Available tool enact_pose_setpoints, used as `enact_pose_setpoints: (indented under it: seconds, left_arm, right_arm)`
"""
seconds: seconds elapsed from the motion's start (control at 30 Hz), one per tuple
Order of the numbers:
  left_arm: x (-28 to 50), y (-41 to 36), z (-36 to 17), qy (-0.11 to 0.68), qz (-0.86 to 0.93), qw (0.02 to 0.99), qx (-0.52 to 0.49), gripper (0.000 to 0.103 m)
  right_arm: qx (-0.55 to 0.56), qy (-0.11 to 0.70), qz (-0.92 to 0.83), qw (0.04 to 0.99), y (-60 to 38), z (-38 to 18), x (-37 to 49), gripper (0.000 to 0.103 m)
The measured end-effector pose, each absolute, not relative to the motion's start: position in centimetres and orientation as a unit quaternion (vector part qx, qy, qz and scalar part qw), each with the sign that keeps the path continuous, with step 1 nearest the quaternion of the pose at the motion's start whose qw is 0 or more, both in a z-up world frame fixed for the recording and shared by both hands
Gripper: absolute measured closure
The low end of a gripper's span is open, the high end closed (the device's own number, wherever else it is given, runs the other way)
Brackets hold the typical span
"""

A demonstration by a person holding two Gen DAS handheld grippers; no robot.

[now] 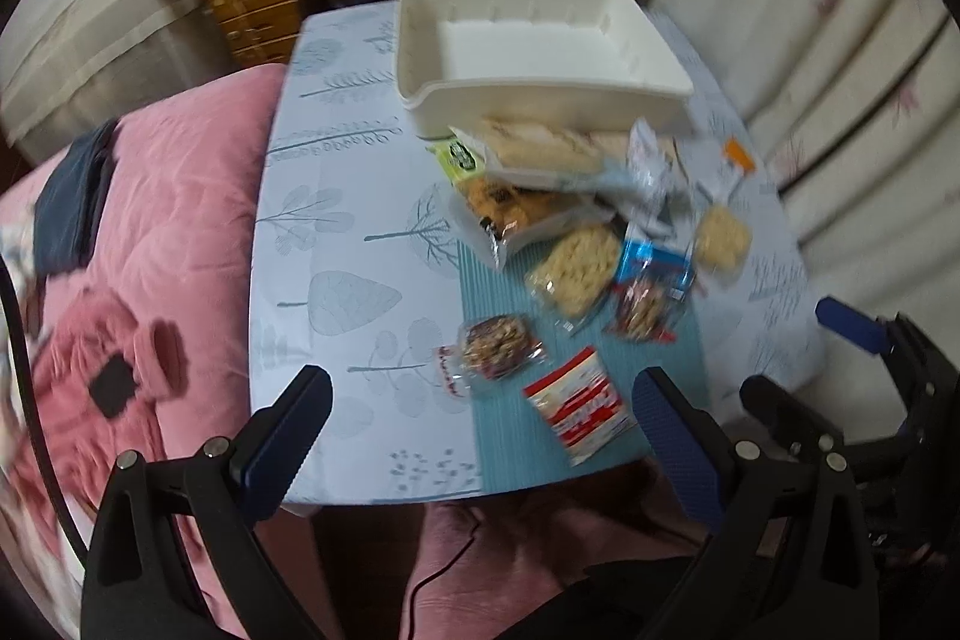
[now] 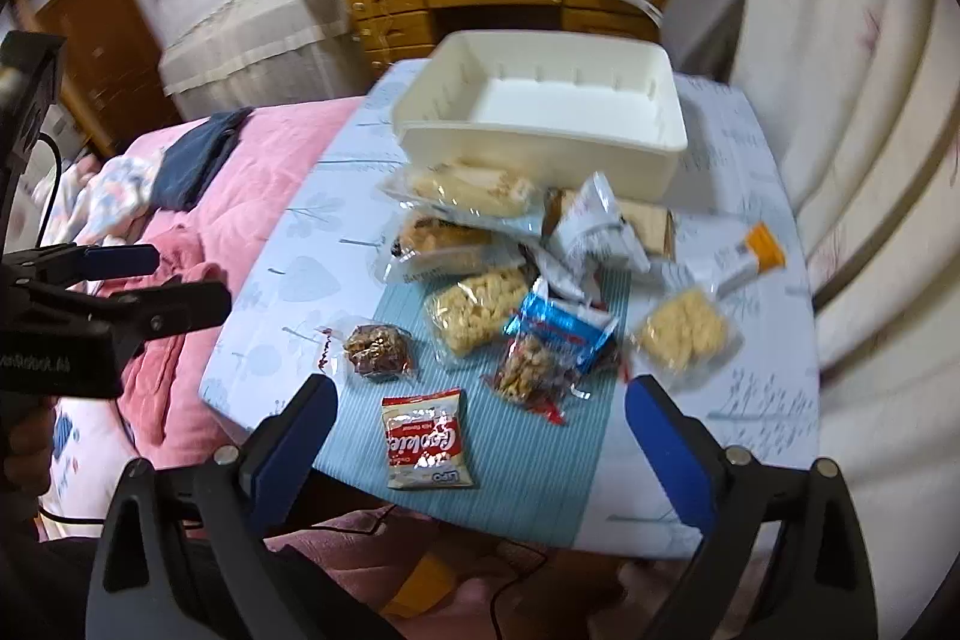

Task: Organize snacks
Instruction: 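Reach the left gripper toward the small wrapped candy beside the cookies bag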

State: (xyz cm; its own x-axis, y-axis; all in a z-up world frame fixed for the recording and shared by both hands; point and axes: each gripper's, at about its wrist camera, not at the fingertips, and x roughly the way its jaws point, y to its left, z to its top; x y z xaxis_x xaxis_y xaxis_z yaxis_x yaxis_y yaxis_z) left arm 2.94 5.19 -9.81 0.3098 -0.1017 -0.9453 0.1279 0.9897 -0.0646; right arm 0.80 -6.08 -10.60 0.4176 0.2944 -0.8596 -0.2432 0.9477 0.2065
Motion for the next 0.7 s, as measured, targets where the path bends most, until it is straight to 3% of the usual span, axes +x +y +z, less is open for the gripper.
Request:
enact_pose_setpoints:
  seconds: [0.7]
  left_arm:
    - [9.0,4.3,-22.0,0.635,-0.240,0.716,0.162,0.005]
  right_arm:
    - [0.020,0.540,0.054,0.840,1.9,-20.8,-3.5,0.007]
